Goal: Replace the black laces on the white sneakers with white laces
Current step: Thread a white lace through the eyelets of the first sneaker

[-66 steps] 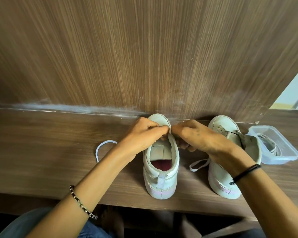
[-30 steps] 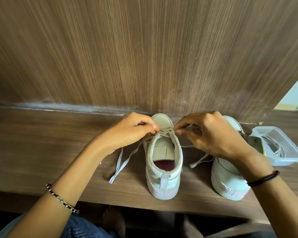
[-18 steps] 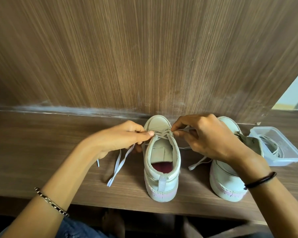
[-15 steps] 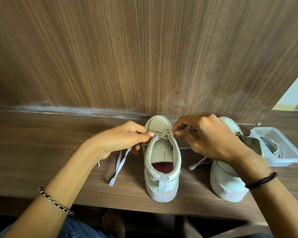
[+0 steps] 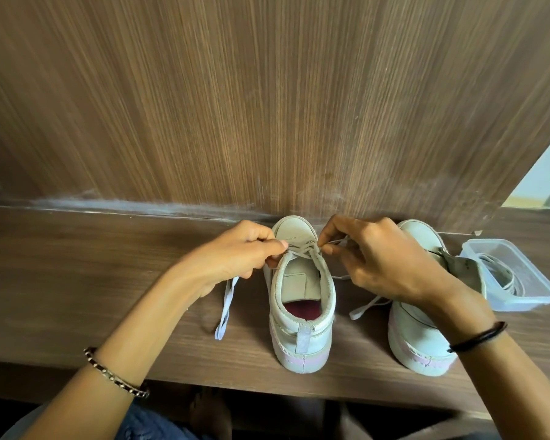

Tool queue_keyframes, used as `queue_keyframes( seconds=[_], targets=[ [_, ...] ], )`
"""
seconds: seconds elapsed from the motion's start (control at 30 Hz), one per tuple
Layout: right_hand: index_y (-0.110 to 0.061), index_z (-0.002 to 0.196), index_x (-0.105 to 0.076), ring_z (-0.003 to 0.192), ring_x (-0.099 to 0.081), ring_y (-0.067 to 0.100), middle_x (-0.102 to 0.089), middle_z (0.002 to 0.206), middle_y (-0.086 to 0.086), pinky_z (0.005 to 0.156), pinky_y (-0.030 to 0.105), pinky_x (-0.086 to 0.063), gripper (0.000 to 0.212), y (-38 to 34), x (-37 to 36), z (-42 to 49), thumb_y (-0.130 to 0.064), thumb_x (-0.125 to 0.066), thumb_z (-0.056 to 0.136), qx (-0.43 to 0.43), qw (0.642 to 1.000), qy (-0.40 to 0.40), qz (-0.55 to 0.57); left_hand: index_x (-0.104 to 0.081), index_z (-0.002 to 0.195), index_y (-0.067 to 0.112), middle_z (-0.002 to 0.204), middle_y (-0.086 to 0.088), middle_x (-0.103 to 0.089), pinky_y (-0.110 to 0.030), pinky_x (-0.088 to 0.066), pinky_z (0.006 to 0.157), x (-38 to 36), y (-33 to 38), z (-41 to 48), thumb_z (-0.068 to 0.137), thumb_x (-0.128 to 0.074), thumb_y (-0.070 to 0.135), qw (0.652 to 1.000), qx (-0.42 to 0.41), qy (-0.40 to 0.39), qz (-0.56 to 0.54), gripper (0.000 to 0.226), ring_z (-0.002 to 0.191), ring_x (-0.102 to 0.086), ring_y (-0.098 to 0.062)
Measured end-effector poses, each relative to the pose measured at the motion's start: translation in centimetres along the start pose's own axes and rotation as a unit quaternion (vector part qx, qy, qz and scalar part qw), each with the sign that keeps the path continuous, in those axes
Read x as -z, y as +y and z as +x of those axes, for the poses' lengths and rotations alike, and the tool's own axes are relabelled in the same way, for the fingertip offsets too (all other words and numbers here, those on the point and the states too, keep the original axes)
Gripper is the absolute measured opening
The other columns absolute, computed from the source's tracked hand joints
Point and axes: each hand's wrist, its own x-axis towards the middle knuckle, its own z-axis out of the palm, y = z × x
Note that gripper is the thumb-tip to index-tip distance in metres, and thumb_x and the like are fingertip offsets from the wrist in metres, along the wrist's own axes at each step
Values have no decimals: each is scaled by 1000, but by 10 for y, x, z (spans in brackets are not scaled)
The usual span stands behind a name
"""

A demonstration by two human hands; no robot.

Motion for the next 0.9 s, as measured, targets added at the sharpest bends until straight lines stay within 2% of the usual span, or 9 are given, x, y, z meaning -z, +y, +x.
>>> queue_keyframes(
  seconds=[0.13, 0.23, 0.33, 0.4, 0.5, 0.6, 0.67, 0.77, 0.9],
  targets=[
    [-33, 105, -71, 84, -66, -2, -71, 91, -23, 73, 37, -58, 9, 0, 0, 0, -31, -70, 96, 15, 999, 30, 20, -64, 74, 19, 67, 5, -63, -21, -38, 58, 2, 1, 0, 99, -62, 40, 998, -33, 33, 35, 33, 59, -43, -6],
    [-30, 102, -74, 74, -61, -4, -66, 81, -24, 68, 20, -49, 8, -5, 2, 2, -33, -73, 95, 15, 998, 53, 42, -70, 80, 22, 85, -5, -74, -40, -51, 80, 2, -2, 5, 97, -64, 42, 992, -66, 90, 55, 27, 73, -61, -17],
    [-27, 100, -76, 81, -65, -6, -72, 86, -19, 70, 8, -45, 7, -14, 6, 4, -32, -73, 96, 2, 992, 66, 106, -72, 94, 22, 90, 5, -75, -31, -52, 84, -5, 6, 3, 96, -68, 27, 989, -118, 86, 14, 7, 87, -69, -8],
    [-29, 100, -76, 85, -69, 1, -75, 89, -16, 75, 14, -50, 8, -19, 9, 6, -35, -71, 97, -18, 984, 63, 166, -70, 97, 15, 86, 4, -69, -28, -47, 80, -8, 15, 1, 93, -70, 18, 987, -156, 42, -8, 5, 81, -64, -5],
    [-26, 101, -76, 91, -72, 15, -77, 93, -5, 89, 30, -56, 9, -23, 11, 9, -33, -70, 98, -32, 961, 58, 269, -66, 102, 7, 90, -10, -67, -43, -50, 85, -10, 25, -2, 88, -77, 21, 983, -178, -2, -42, 23, 90, -67, -22],
    [-11, 103, -74, 77, -69, 10, -76, 86, 3, 77, 21, -53, 10, -25, 14, 11, -17, -68, 99, -26, 910, 75, 406, -73, 103, 9, 103, -11, -75, -42, -51, 98, -8, 30, -5, 90, -76, 27, 981, -168, 15, -100, 23, 105, -70, -24],
    [-6, 103, -74, 65, -56, 4, -70, 80, 2, 62, 13, -43, 11, -25, 17, 11, -14, -68, 98, -45, 887, 103, 448, -72, 95, 10, 98, -10, -74, -35, -49, 100, -2, 30, -5, 92, -72, 34, 978, -171, 22, -115, 24, 102, -68, -21],
    [-7, 102, -76, 66, -49, 5, -63, 80, 5, 59, 12, -38, 12, -18, 20, 10, -16, -69, 97, -78, 892, 119, 429, -69, 75, 17, 92, -5, -73, -40, -46, 106, 10, 28, -6, 89, -66, 32, 956, -188, 21, -224, 20, 104, -67, -19],
    [-14, 94, -78, 65, -54, 0, -66, 71, -11, 64, 12, -41, 13, -9, 16, 9, -24, -71, 97, -122, 919, 102, 361, -57, 62, 19, 65, -1, -54, -45, -51, 99, 11, 30, -4, 91, -64, 28, 894, -167, 17, -415, 31, 69, -61, -19]
  ],
)
